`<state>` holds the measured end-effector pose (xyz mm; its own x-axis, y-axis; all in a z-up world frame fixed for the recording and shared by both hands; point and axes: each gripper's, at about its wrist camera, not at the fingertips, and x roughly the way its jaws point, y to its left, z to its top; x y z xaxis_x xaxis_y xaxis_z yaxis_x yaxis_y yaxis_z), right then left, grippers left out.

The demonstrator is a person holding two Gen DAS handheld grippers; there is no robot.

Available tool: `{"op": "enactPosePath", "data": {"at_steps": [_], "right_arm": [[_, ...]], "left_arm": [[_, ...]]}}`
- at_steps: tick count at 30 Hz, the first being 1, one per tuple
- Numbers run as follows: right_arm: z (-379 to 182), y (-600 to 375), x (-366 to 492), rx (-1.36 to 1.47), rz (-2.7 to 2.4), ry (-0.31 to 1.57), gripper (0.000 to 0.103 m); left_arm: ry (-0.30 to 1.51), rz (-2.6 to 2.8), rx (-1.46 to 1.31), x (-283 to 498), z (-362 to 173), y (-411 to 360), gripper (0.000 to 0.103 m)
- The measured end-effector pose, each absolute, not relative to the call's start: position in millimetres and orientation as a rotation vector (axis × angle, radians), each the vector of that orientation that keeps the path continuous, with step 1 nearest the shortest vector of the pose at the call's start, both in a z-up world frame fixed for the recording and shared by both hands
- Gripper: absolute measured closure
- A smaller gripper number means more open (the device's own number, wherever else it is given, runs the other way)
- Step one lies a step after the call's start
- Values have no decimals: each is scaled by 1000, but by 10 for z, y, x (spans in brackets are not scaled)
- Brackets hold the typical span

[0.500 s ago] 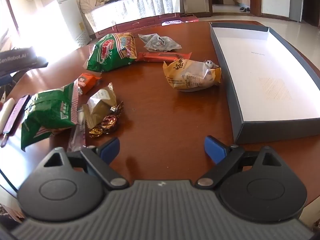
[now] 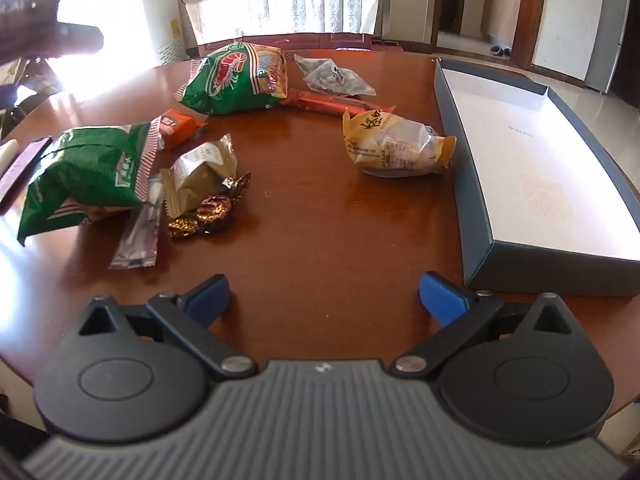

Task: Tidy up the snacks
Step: 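Move the left tool toward the large green chip bag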

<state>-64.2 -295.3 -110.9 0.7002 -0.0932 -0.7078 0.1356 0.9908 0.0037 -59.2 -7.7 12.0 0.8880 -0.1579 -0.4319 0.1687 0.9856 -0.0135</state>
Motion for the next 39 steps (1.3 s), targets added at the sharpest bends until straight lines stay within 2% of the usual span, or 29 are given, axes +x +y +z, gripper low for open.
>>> {"op": "enactPosePath", "data": {"at_steps": [16, 22, 26, 39], "right_arm": [[-1134, -2945, -671, 50, -124, 753, 0], [-1098, -2969, -612, 44, -108, 794, 0], [-1070, -2987, -613, 65, -109, 804, 0], [-769, -2987, -781, 136, -21, 615, 0]], "left_arm": [[503, -173, 59, -500, 47, -157, 0], [451, -214, -58, -487, 49, -57, 0], [494, -253, 0, -429, 56, -146, 0], [537, -208, 68, -345, -28, -136, 0]]}}
